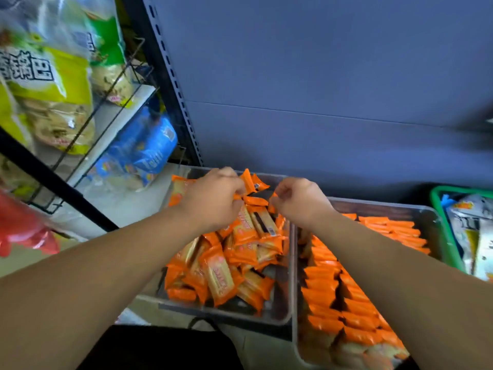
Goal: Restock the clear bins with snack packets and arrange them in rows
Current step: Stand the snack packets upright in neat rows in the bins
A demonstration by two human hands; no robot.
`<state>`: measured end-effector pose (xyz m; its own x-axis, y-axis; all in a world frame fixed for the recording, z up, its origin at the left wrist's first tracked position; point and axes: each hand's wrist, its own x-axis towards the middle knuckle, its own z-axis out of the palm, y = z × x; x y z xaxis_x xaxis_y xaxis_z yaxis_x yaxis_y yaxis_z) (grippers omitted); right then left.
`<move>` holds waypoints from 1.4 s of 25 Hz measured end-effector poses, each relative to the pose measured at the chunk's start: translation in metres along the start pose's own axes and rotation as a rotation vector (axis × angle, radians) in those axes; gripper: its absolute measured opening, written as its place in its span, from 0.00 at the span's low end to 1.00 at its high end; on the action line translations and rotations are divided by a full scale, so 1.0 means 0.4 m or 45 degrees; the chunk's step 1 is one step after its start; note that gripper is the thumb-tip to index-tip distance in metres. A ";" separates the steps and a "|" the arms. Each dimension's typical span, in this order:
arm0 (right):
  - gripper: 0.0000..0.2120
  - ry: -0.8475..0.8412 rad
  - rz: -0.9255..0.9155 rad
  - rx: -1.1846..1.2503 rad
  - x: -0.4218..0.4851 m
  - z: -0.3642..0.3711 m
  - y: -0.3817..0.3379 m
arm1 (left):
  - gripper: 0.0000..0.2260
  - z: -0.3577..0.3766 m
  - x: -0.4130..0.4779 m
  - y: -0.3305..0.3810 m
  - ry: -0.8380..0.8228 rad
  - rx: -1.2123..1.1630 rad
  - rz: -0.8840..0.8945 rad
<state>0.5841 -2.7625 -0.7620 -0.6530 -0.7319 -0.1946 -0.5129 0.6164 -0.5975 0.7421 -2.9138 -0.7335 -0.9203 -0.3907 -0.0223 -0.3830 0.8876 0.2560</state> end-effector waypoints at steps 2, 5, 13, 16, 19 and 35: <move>0.10 0.029 -0.005 -0.022 0.035 0.025 0.015 | 0.12 0.011 0.074 -0.040 -0.069 -0.001 -0.017; 0.12 0.091 0.015 0.092 0.062 0.033 0.039 | 0.12 0.049 0.149 -0.069 -0.136 -0.201 -0.055; 0.15 0.101 -0.114 -0.103 0.089 0.022 0.095 | 0.15 0.084 0.112 -0.148 0.030 -0.104 -0.030; 0.12 0.100 -0.247 -0.143 0.096 0.015 0.109 | 0.25 0.078 0.114 -0.130 -0.100 -0.077 -0.044; 0.10 0.053 -0.347 -0.103 0.103 0.002 0.114 | 0.27 0.072 0.107 -0.114 -0.202 -0.001 -0.047; 0.30 0.012 -0.080 -0.517 0.054 -0.021 0.077 | 0.31 -0.031 -0.012 -0.101 -0.666 0.194 -0.166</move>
<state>0.5495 -2.7571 -0.7780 -0.6178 -0.7701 -0.1590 -0.7288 0.6367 -0.2517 0.7629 -2.9510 -0.7318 -0.7668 -0.3609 -0.5307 -0.4678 0.8804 0.0773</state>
